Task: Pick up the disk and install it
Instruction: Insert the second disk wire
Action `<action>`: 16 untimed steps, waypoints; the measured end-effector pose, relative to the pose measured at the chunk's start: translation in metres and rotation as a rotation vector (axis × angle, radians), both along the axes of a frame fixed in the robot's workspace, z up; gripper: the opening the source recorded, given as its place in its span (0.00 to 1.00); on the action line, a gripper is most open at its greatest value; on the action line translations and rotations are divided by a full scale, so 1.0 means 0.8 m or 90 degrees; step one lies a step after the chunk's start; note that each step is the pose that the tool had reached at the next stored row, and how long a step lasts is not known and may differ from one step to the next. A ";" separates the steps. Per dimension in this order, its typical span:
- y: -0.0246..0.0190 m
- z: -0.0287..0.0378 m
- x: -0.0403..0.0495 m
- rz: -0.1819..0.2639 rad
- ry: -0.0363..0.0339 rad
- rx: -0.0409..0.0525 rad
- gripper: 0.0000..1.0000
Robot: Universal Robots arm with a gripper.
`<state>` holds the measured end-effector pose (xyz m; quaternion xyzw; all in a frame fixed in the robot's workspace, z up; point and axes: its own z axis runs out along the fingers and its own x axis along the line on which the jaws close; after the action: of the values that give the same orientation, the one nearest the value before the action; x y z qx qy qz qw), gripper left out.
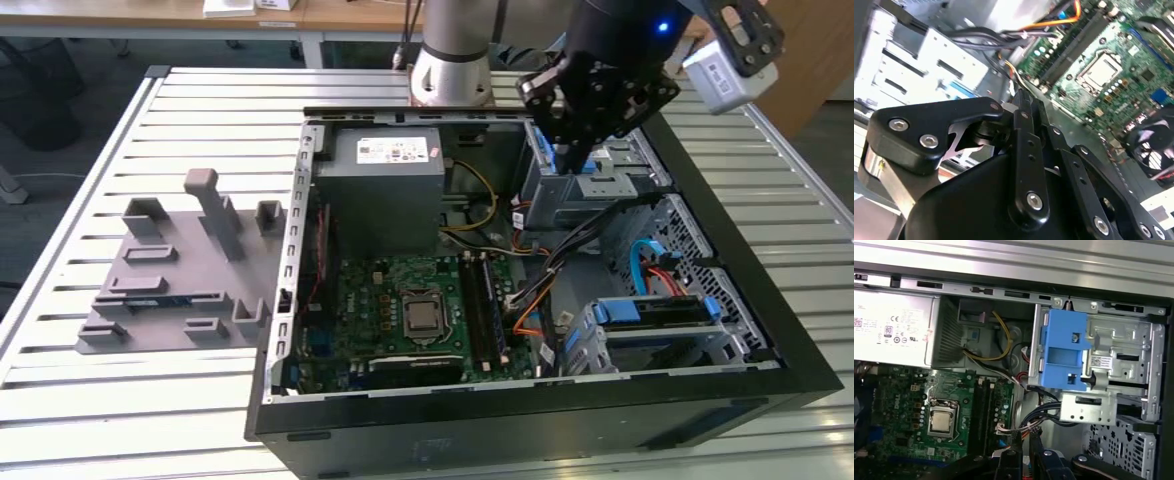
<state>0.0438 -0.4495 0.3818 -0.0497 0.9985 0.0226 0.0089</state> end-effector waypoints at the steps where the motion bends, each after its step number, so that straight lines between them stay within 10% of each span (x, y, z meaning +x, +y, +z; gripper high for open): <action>1: 0.0000 -0.0002 0.005 0.000 0.0000 0.0000 0.21; 8: -0.0016 -0.0025 0.031 0.000 -0.0002 0.0000 0.21; 16: -0.0254 -0.0049 0.031 0.000 -0.0002 0.0002 0.21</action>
<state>0.0687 -0.4698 0.3779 -0.0498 0.9985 0.0227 0.0091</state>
